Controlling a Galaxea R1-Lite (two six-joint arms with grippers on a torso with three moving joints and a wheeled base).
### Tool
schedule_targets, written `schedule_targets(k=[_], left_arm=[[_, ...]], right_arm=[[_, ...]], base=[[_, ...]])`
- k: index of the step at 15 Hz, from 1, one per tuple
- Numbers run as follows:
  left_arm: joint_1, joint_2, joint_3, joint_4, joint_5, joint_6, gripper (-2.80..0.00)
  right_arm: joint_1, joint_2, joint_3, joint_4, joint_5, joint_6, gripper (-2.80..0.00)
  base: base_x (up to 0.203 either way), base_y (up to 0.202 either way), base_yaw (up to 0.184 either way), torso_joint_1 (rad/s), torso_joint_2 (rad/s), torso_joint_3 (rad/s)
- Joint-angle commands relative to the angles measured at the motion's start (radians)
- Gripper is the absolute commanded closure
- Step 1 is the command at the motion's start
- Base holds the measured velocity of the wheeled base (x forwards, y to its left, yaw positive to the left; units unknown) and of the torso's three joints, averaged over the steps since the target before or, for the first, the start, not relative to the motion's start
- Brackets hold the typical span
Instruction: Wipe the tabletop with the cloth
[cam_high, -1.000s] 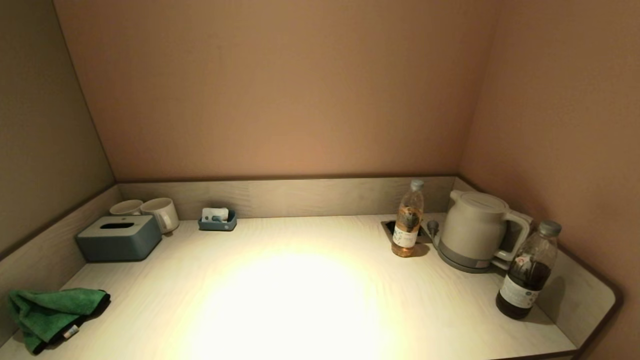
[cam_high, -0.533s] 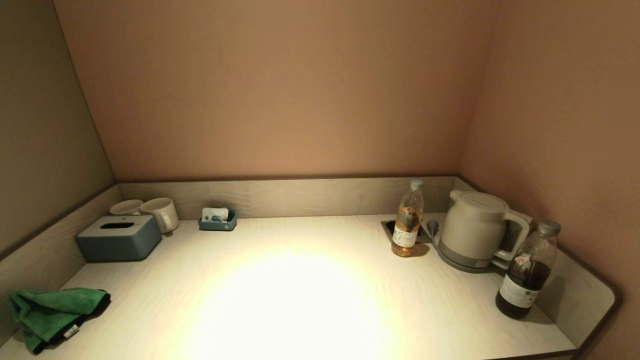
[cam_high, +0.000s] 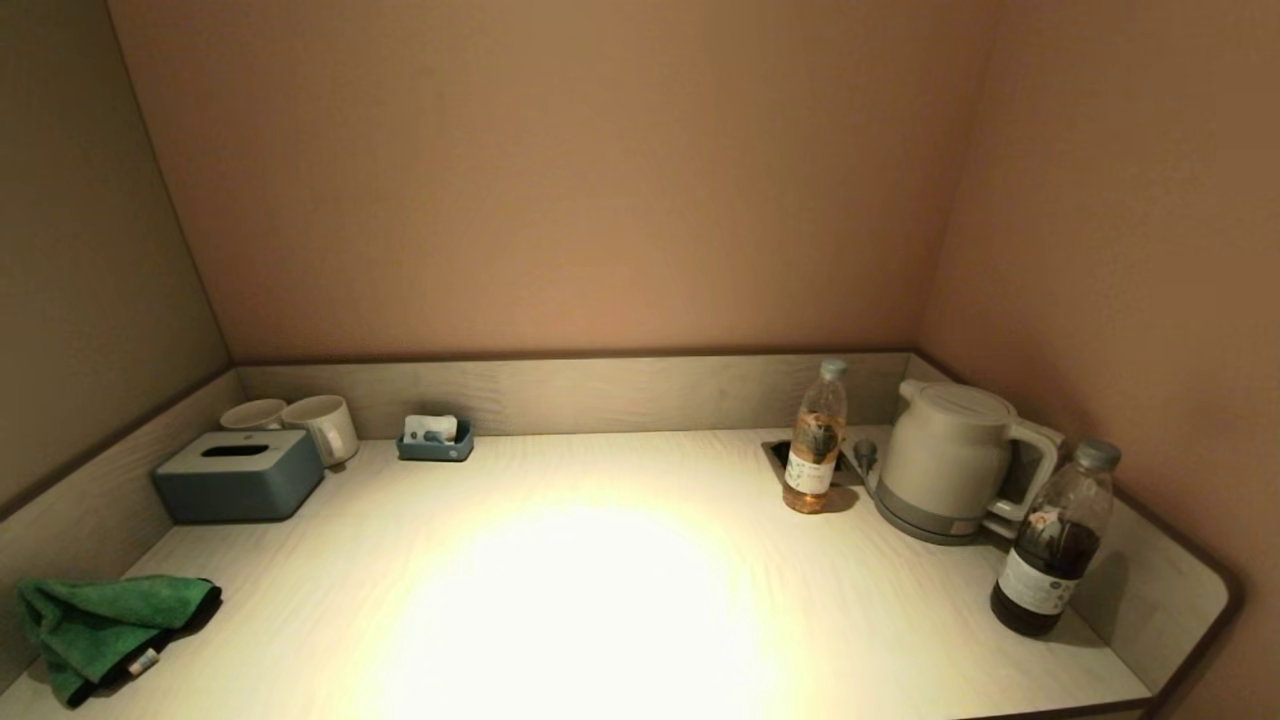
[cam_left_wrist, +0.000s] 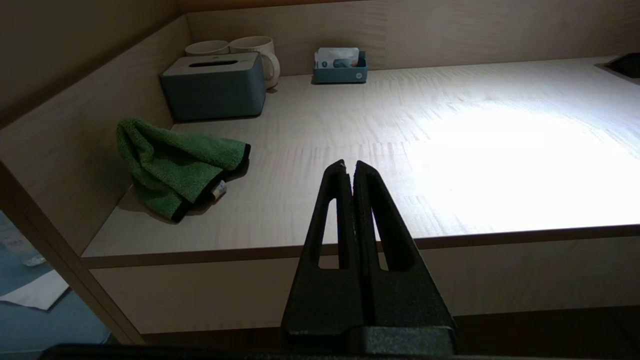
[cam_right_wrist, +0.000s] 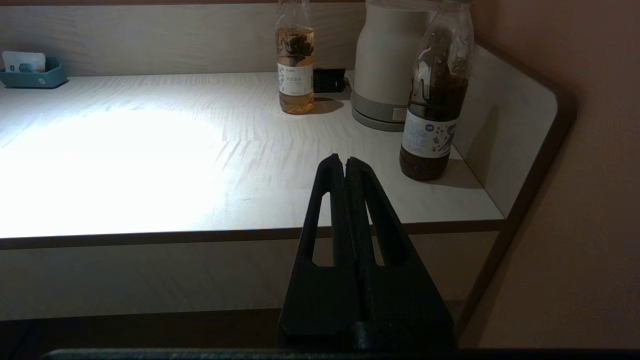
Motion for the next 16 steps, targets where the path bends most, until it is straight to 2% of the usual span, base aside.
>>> schedule_targets(k=[1,16], left_arm=[[0.000,-0.001,0.000,0.000,0.000,0.000,0.00],[0.000,-0.001,0.000,0.000,0.000,0.000,0.00]], right_arm=[[0.001,0.001,0.000,-0.001,0.000,0.000,0.00],[0.000,0.001,0.000,-0.001,0.000,0.000,0.00]], base=[[0.000,0.000,0.000,0.000,0.00,0.000],[0.000,0.000,0.000,0.000,0.00,0.000]])
